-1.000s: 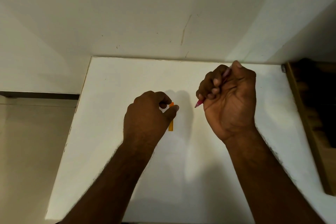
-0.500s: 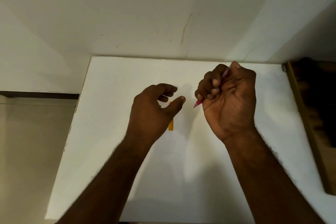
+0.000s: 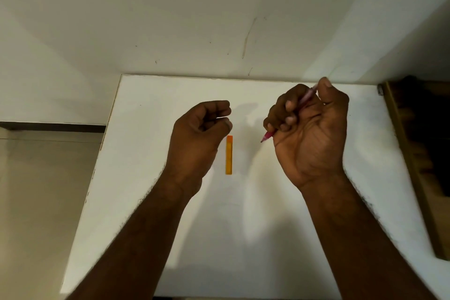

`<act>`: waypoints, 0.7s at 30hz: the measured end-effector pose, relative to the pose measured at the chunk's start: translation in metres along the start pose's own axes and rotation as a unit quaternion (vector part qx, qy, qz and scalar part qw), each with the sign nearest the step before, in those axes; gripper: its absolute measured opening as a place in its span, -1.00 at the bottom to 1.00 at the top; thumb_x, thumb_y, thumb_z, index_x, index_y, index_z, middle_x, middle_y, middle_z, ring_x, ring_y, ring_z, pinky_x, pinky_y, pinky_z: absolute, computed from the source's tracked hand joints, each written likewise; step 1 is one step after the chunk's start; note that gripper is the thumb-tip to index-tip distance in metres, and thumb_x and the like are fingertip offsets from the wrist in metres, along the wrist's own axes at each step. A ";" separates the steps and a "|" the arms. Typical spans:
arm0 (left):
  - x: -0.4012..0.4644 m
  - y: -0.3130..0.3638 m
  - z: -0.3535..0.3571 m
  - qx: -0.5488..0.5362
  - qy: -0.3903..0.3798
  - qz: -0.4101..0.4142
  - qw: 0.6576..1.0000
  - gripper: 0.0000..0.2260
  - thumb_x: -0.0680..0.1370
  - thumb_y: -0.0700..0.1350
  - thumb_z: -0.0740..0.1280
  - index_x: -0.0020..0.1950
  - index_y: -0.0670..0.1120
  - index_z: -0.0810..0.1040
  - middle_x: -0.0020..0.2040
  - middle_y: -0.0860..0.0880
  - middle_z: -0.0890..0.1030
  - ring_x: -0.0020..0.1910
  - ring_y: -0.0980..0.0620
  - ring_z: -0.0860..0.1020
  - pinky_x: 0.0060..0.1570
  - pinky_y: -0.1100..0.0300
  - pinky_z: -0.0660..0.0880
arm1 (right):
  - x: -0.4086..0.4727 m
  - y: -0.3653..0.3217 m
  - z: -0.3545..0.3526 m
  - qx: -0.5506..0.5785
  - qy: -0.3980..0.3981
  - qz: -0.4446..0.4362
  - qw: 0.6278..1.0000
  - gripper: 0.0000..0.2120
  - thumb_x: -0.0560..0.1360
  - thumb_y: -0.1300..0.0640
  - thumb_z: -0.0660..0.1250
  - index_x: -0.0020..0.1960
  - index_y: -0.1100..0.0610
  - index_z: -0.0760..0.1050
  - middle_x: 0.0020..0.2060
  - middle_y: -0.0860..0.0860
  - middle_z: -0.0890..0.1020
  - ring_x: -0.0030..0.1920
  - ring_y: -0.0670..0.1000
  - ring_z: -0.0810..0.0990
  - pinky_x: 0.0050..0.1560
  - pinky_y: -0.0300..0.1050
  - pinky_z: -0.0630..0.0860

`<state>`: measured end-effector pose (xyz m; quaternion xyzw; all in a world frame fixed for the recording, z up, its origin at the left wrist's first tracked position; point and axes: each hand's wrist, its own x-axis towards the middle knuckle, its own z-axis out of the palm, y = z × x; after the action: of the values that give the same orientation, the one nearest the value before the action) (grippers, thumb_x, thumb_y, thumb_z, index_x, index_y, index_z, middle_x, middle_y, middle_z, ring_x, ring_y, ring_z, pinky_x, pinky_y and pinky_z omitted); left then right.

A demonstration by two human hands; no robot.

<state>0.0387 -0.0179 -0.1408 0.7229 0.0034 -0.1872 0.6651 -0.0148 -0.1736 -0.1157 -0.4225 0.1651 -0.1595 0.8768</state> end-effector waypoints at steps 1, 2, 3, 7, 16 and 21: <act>0.000 0.001 0.000 -0.008 -0.001 -0.003 1.000 -0.72 0.53 -0.29 0.40 0.20 -0.03 0.66 0.10 0.05 0.73 0.03 0.12 0.68 0.00 0.24 0.59 | 0.000 0.000 0.000 0.001 0.001 -0.001 1.000 -0.52 0.56 -0.09 0.06 -0.40 0.13 0.47 -0.53 -0.01 0.35 -0.44 0.01 0.22 -0.34 -0.06 0.23; 0.000 0.001 0.000 -0.016 -0.003 -0.006 1.000 -0.72 0.54 -0.29 0.39 0.20 -0.03 0.66 0.10 0.05 0.73 0.05 0.11 0.68 0.02 0.22 0.60 | 0.000 0.000 0.001 0.002 0.002 -0.001 1.000 -0.53 0.55 -0.08 0.06 -0.41 0.13 0.46 -0.53 -0.01 0.34 -0.45 0.01 0.22 -0.34 -0.05 0.22; -0.001 0.001 0.000 -0.025 -0.005 -0.008 1.000 -0.71 0.54 -0.30 0.37 0.20 -0.04 0.66 0.11 0.04 0.73 0.08 0.08 0.69 0.04 0.22 0.60 | -0.001 0.000 0.001 0.003 0.003 -0.001 1.000 -0.54 0.55 -0.07 0.06 -0.41 0.13 0.45 -0.53 -0.01 0.34 -0.46 0.00 0.23 -0.34 -0.06 0.22; -0.002 0.004 -0.001 -0.053 -0.020 -0.012 0.998 -0.69 0.56 -0.35 0.30 0.23 -0.10 0.64 0.14 -0.01 0.72 0.11 0.01 0.69 0.02 0.24 0.59 | -0.001 -0.001 0.001 0.002 0.003 -0.001 1.000 -0.53 0.56 -0.11 0.05 -0.36 0.17 0.43 -0.52 -0.01 0.36 -0.42 0.03 0.20 -0.32 -0.04 0.21; -0.004 0.007 0.001 -0.027 -0.015 -0.020 0.999 -0.71 0.56 -0.34 0.30 0.21 -0.10 0.66 0.13 0.00 0.72 0.10 0.03 0.69 0.11 0.15 0.59 | 0.000 0.000 0.000 -0.013 0.002 0.002 1.000 -0.50 0.59 -0.11 0.03 -0.35 0.17 0.45 -0.52 -0.01 0.36 -0.43 0.02 0.21 -0.32 -0.04 0.22; -0.005 0.009 0.001 -0.014 -0.007 -0.025 1.000 -0.73 0.56 -0.32 0.32 0.18 -0.09 0.67 0.11 0.00 0.73 0.10 0.01 0.69 0.15 0.09 0.60 | 0.000 0.001 0.002 -0.021 0.003 0.002 1.000 -0.51 0.58 -0.08 0.04 -0.38 0.14 0.46 -0.53 -0.01 0.34 -0.45 0.03 0.20 -0.33 -0.05 0.22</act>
<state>0.0356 -0.0185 -0.1310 0.7120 0.0197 -0.2086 0.6702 -0.0140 -0.1715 -0.1156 -0.4399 0.1721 -0.1555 0.8676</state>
